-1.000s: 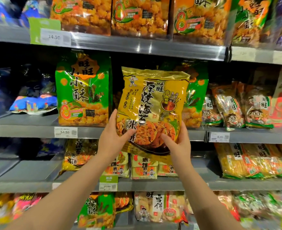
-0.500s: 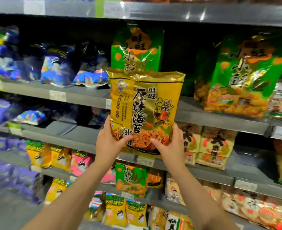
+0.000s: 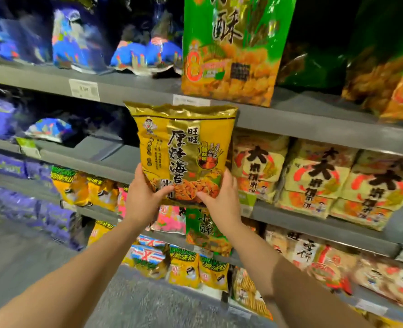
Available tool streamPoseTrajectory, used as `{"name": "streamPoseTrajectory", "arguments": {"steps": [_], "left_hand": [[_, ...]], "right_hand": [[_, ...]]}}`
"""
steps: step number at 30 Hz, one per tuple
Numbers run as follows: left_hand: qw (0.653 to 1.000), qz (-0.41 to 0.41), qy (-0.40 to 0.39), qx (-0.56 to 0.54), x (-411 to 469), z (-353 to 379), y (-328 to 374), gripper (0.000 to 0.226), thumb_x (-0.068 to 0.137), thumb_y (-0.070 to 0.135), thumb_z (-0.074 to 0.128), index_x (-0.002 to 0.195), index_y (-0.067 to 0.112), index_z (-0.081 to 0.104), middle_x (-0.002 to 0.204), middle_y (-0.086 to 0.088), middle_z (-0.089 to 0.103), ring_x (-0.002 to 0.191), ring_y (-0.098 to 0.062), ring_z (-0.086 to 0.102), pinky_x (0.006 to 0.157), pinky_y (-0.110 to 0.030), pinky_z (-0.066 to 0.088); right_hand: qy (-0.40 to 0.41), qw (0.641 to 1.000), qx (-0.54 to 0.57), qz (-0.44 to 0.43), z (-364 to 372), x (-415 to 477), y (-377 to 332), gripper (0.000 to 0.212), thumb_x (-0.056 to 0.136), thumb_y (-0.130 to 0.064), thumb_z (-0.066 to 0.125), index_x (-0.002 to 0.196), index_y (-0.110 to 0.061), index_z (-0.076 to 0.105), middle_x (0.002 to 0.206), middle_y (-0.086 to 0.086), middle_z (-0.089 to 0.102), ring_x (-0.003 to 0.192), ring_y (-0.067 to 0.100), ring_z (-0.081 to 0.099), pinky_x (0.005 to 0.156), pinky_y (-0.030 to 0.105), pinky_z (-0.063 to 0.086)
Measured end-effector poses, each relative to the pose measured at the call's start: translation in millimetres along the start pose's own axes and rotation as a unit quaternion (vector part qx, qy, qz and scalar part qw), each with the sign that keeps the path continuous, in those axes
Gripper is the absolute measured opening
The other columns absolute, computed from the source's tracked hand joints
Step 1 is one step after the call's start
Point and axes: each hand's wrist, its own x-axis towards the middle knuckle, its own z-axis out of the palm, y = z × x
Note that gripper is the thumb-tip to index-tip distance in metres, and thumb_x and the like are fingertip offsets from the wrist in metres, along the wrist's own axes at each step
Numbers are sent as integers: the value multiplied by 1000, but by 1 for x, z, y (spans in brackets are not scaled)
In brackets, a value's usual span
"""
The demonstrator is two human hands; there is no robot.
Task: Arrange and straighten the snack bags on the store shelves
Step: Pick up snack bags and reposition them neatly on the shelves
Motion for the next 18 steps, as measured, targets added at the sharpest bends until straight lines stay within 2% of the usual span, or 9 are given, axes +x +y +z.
{"name": "streamPoseTrajectory", "arguments": {"steps": [5, 8, 11, 13, 15, 18], "left_hand": [[1000, -11, 12, -20, 33, 18, -7, 80, 72, 36, 76, 134, 18, 29, 125, 0, 55, 109, -22, 55, 82, -27, 40], [999, -19, 9, -25, 47, 34, -4, 80, 72, 32, 77, 133, 14, 29, 128, -5, 51, 113, -26, 53, 84, -28, 37], [999, -7, 19, -37, 55, 44, -6, 75, 70, 31, 79, 129, 16, 34, 121, 0, 49, 113, -17, 48, 86, -25, 37], [999, 9, 23, -33, 55, 48, -9, 73, 68, 31, 80, 126, 17, 38, 121, 0, 46, 111, -6, 37, 87, -20, 32], [999, 21, 25, -19, 52, 51, -11, 77, 67, 32, 80, 129, 15, 38, 123, -7, 44, 110, -6, 31, 83, -14, 28], [999, 21, 34, -25, 46, 56, -9, 80, 68, 35, 79, 134, 19, 35, 124, -3, 47, 114, -10, 36, 85, -16, 30]], "right_hand": [[38, 999, 0, 13, 17, 29, -4, 90, 81, -30, 71, 147, -16, 12, 149, 5, 28, 137, 22, 29, 109, 34, 30], [78, 997, -9, 25, 21, 43, -6, 90, 80, -29, 71, 146, -10, 13, 147, 7, 31, 133, 23, 34, 106, 30, 33], [83, 995, -19, 50, 24, 48, -1, 87, 84, -31, 66, 147, -7, 11, 148, 7, 29, 130, 23, 40, 95, 23, 37], [78, 995, -25, 54, 27, 46, 4, 84, 87, -32, 62, 147, -7, 8, 152, 7, 25, 131, 23, 37, 90, 17, 33], [90, 994, -21, 57, 29, 43, 7, 82, 89, -32, 59, 147, -5, 9, 152, 10, 25, 134, 23, 34, 96, 17, 31], [109, 991, -25, 77, 32, 36, 6, 82, 89, -34, 57, 147, -2, 8, 152, 12, 22, 139, 25, 25, 111, 31, 25]]}}
